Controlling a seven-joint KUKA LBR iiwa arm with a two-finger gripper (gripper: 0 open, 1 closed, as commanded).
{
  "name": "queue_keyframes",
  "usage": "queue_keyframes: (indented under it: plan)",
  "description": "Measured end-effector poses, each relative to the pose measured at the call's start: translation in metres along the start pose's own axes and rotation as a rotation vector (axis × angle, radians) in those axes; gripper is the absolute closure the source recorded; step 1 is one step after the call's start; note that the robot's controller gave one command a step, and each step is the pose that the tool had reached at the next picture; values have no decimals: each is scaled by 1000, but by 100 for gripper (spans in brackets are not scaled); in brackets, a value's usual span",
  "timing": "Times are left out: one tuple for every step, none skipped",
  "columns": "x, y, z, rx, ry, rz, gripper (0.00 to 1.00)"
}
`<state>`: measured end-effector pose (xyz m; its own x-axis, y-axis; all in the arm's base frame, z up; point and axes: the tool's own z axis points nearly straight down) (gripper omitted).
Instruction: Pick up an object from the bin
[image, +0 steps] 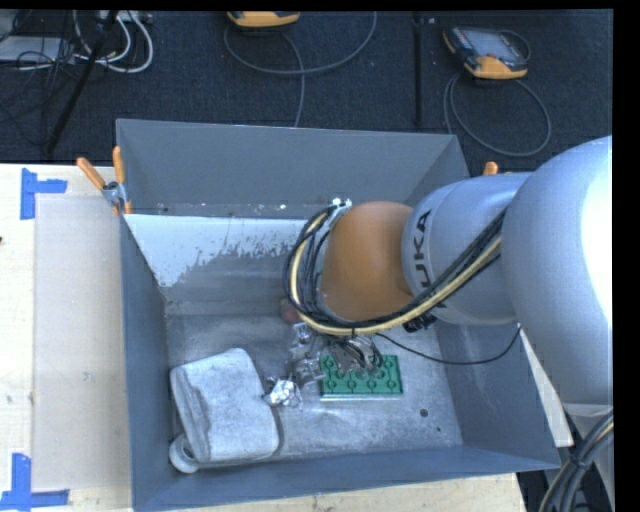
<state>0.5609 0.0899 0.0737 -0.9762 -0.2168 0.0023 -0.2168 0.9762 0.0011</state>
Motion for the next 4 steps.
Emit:
queue_keyframes:
  plan:
    - [-1, 0, 1, 1, -9, -1, 0]
    - [0, 0, 0, 1, -1, -2, 100]
    - [-1, 0, 1, 1, -9, -3, 0]
    - [34, 2, 1, 2, -13, -114, 0]
